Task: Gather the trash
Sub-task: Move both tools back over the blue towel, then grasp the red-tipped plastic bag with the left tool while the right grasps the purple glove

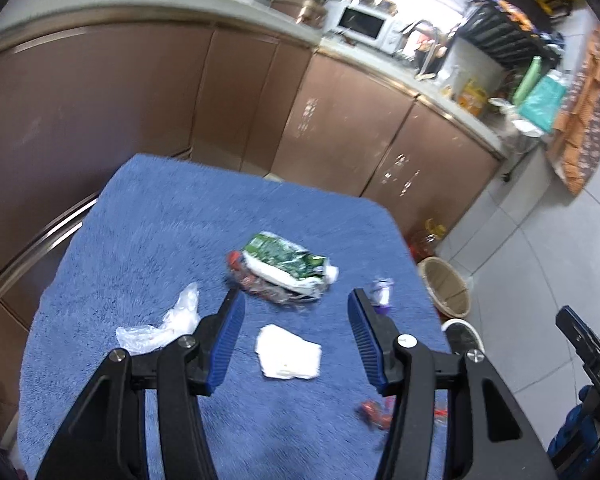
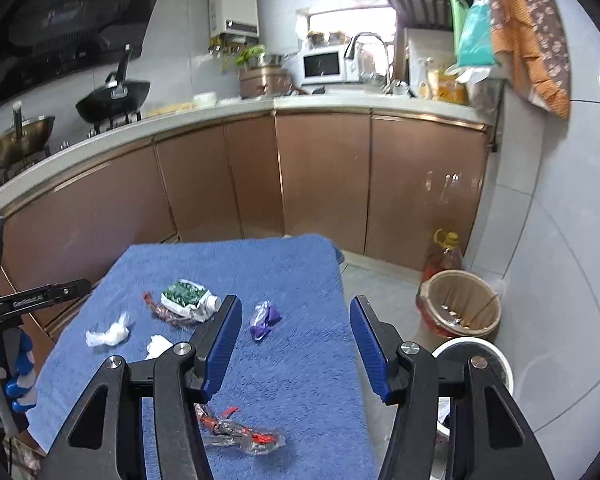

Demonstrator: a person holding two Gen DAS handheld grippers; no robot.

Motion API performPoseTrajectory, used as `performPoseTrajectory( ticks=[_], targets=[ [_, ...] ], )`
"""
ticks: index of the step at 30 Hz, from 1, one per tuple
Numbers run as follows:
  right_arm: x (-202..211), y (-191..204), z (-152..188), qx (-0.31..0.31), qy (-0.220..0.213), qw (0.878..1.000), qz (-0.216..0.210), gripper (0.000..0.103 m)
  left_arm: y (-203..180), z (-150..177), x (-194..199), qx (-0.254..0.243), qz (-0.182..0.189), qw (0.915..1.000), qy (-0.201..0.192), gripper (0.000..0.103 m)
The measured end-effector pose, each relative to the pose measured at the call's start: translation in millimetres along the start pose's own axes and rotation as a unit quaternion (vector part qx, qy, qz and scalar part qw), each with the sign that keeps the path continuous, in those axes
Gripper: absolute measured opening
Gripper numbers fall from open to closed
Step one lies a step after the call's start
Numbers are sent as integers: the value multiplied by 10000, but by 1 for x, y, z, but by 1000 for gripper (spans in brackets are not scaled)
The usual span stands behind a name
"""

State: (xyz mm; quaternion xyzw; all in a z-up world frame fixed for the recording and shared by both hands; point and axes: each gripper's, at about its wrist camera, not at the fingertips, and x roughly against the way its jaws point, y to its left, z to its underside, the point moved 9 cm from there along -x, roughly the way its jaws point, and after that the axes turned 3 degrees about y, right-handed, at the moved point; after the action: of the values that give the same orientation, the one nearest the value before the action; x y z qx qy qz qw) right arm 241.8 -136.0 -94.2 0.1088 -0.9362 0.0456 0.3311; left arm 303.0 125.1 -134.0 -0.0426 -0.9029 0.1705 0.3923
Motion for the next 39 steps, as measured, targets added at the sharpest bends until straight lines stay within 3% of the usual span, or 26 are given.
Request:
performPoseTrajectory(
  ticks=[13,17,22,27,34,39],
  targets=[
    [-125,20,11,-40,1066,9923,-627,56,60,-14,-114,789,-484,9927,776,51],
    [-165,23,19,-134,1514,9848,-837,56,66,-12,-140,869,-523,9900,981,38],
    [-202,26,28,-292,1918,9761,-979,56,76,-13,-160,1020,-567,9872,1091,32],
    [-231,27,38,-460,2211,9677,-1120,56,84,-14,-171,1075,-660,9849,1185,16],
    [-257,32,43,-503,2441,9613,-1178,56,86,-17,-176,1038,-736,9850,1164,8],
    [-267,32,49,-651,2577,9552,-1302,31,81,-18,-171,941,-743,9865,1111,4]
  ],
)
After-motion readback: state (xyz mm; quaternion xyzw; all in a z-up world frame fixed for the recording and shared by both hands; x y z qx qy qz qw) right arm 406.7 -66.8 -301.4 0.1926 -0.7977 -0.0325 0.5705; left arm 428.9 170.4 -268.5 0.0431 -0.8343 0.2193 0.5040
